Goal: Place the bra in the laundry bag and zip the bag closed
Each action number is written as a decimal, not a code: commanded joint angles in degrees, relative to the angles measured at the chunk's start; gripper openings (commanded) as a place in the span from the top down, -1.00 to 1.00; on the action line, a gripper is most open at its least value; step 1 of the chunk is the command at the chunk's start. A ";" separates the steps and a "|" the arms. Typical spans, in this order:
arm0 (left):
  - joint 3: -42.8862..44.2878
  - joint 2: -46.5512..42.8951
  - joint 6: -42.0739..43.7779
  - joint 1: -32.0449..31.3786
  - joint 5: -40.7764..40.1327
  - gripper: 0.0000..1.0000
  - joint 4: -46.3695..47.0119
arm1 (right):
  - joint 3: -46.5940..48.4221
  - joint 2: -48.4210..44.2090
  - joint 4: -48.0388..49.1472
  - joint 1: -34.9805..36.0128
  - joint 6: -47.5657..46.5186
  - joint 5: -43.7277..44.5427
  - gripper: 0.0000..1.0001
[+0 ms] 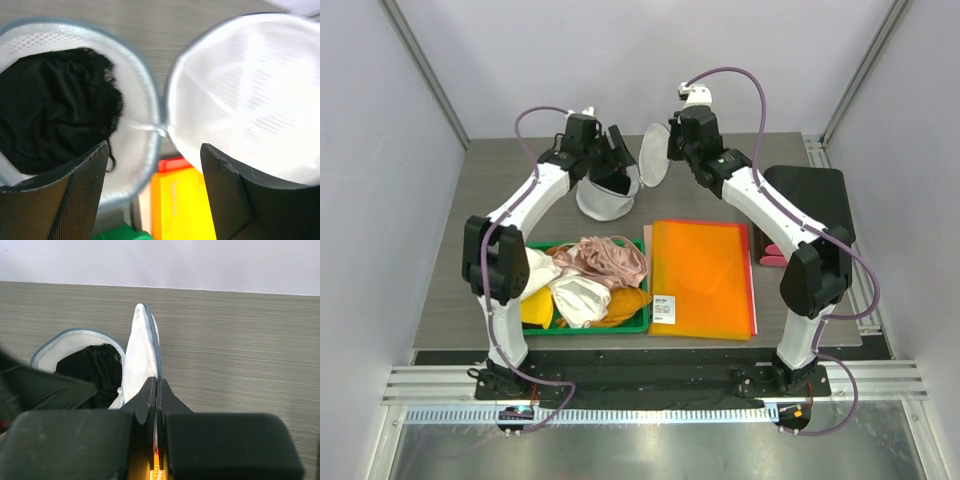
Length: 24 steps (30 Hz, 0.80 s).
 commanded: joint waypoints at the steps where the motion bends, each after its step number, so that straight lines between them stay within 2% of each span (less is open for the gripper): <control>1: -9.52 -7.76 1.67 -1.30 2.62 -0.50 11.89 | 1.10 -2.64 1.59 0.08 0.82 1.58 0.98; 5: -20.79 -16.71 6.75 -5.25 -5.17 -0.42 22.79 | 2.07 -2.20 -0.08 0.08 3.89 2.20 0.98; 6: -23.07 -18.22 8.60 -6.57 -6.77 -0.41 29.42 | 2.16 -2.20 -0.60 0.17 4.43 2.03 0.98; 8: -30.28 -20.94 17.70 -11.83 -15.34 -0.45 36.48 | 2.68 -2.12 -1.13 0.08 5.92 1.68 0.98; 9: -32.13 -21.13 21.33 -13.68 -17.75 -0.50 42.09 | 3.03 -2.12 -1.48 0.08 6.36 1.42 0.98; 10: -34.15 -21.04 24.32 -16.83 -19.51 -0.52 43.88 | 3.21 -2.12 -1.75 0.08 6.89 0.98 0.98; 12: -34.17 -19.30 29.33 -18.79 -24.16 -0.57 45.91 | 3.48 -2.12 -2.10 0.08 7.86 0.01 0.98; 20: -28.73 -12.79 30.94 -20.64 -24.89 -0.64 46.36 | 3.48 -2.56 -2.72 0.17 9.09 -1.05 0.98; 24: -23.90 -8.84 31.47 -21.52 -31.12 -0.62 44.35 | 2.95 -2.91 -2.89 0.08 10.31 -2.10 0.98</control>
